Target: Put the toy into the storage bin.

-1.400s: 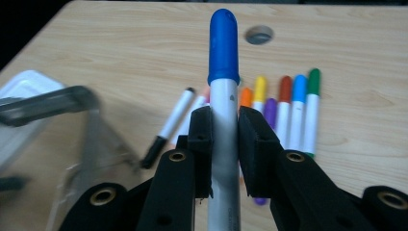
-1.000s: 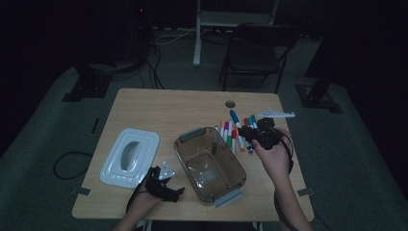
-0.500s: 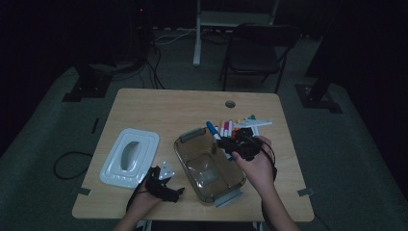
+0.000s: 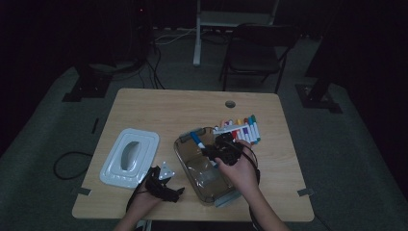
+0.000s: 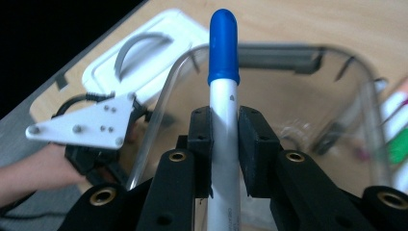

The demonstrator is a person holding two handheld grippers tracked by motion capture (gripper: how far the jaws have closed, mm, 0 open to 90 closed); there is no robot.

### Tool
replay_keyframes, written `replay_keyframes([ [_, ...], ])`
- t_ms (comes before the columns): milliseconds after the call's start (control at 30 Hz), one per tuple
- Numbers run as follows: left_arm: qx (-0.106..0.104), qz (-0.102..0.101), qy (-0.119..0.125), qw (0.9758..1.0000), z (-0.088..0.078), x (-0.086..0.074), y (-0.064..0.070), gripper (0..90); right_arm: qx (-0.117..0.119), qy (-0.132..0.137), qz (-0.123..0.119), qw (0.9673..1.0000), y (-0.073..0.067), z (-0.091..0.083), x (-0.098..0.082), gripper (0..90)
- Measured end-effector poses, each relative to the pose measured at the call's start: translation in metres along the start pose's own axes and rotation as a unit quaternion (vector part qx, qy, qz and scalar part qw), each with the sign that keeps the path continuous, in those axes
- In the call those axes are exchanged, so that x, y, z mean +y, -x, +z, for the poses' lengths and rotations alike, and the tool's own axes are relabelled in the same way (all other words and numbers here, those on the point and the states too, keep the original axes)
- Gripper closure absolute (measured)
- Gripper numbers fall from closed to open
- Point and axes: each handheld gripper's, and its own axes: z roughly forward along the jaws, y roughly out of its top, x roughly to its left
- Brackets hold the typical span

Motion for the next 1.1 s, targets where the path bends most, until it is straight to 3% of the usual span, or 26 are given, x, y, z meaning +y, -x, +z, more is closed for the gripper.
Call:
replay_keyframes([
  [33, 0.0, 0.0, 0.0, 1.0, 0.0, 0.0, 0.0, 0.5, 0.01, -0.01, 0.008, 0.9999, 0.0, 0.006, -0.001, 76.6],
  [233, 0.0, 0.0, 0.0, 1.0, 0.0, 0.0, 0.0, 0.5, 0.0, -0.042, 0.0, 0.9991, -0.002, 0.023, -0.003, 76.6],
  [433, 0.0, 0.0, 0.0, 1.0, 0.0, 0.0, 0.0, 0.5, -0.007, -0.072, 0.013, 0.9973, -0.005, 0.037, -0.006, 76.6],
  [600, -0.001, 0.001, -0.001, 1.0, 0.0, 0.0, 0.0, 0.5, 0.003, -0.09, 0.026, 0.9956, -0.004, 0.049, -0.008, 76.6],
  [633, -0.001, 0.001, -0.002, 1.0, 0.0, 0.0, 0.0, 0.5, 0.004, -0.103, 0.028, 0.9943, -0.004, 0.053, -0.007, 76.6],
  [867, -0.001, 0.001, -0.002, 1.0, 0.0, 0.0, 0.0, 0.5, 0.014, -0.128, 0.036, 0.991, -0.004, 0.065, -0.003, 76.6],
  [900, -0.001, 0.001, -0.002, 1.0, 0.0, 0.0, 0.0, 0.5, 0.021, -0.146, 0.041, 0.9883, -0.005, 0.071, -0.003, 76.6],
  [967, -0.001, 0.002, -0.002, 1.0, 0.0, 0.0, 0.0, 0.5, 0.021, -0.15, 0.04, 0.9877, -0.005, 0.073, -0.002, 76.6],
  [1033, -0.001, 0.002, -0.002, 1.0, 0.0, 0.0, 0.0, 0.5, 0.026, -0.168, 0.044, 0.9845, -0.005, 0.08, -0.003, 76.6],
  [1100, -0.001, 0.001, -0.001, 1.0, 0.0, 0.0, 0.0, 0.5, 0.024, -0.175, 0.042, 0.9834, -0.006, 0.082, -0.004, 76.6],
])
